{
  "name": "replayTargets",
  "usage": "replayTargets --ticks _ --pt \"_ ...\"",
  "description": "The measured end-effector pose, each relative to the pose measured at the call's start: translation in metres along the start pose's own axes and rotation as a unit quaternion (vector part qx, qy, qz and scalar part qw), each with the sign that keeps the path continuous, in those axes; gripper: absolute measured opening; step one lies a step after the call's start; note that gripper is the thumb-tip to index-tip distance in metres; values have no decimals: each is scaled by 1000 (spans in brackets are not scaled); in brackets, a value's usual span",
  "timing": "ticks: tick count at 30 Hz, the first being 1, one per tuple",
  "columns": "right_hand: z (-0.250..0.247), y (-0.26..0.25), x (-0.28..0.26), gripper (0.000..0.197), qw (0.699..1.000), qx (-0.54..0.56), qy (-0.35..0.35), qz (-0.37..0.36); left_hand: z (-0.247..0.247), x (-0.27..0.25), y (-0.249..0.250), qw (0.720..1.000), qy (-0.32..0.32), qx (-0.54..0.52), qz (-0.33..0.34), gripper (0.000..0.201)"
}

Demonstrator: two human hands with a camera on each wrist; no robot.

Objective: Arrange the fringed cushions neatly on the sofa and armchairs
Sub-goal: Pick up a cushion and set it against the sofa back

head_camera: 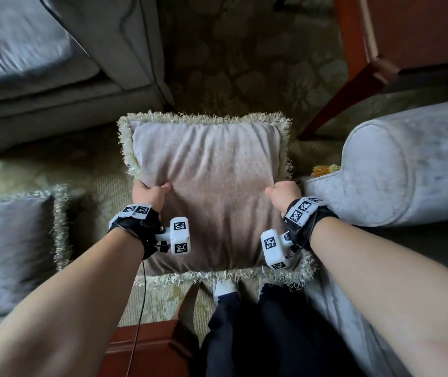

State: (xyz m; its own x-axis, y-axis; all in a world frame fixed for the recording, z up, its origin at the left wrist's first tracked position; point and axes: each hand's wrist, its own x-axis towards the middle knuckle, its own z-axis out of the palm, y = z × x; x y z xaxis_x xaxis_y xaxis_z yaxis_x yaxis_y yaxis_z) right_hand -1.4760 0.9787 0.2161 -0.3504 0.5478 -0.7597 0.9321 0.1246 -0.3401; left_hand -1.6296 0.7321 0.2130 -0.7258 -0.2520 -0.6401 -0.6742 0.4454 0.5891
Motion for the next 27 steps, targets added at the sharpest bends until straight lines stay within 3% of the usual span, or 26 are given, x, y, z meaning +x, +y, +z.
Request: replayTargets --ticks 8,10,15,20,25,27 --pt "-99 -65 -122 36 996 84 32 -24 -91 -100 116 998 12 -36 57 42" --pt "-117 -78 -152 24 990 136 40 -22 -109 -121 141 996 7 -46 77 41" --pt "-179 -105 -236 16 981 189 36 -32 -161 -195 209 990 -12 -69 119 38" --pt "-241 -104 -301 32 956 290 28 -38 -196 -273 274 982 -52 -78 164 38" --pt "-295 -81 -362 16 927 361 83 -57 -190 -339 315 968 -134 -68 202 39" --pt "-316 -61 -376 40 915 385 105 -57 -180 -371 325 958 -167 -69 221 37"
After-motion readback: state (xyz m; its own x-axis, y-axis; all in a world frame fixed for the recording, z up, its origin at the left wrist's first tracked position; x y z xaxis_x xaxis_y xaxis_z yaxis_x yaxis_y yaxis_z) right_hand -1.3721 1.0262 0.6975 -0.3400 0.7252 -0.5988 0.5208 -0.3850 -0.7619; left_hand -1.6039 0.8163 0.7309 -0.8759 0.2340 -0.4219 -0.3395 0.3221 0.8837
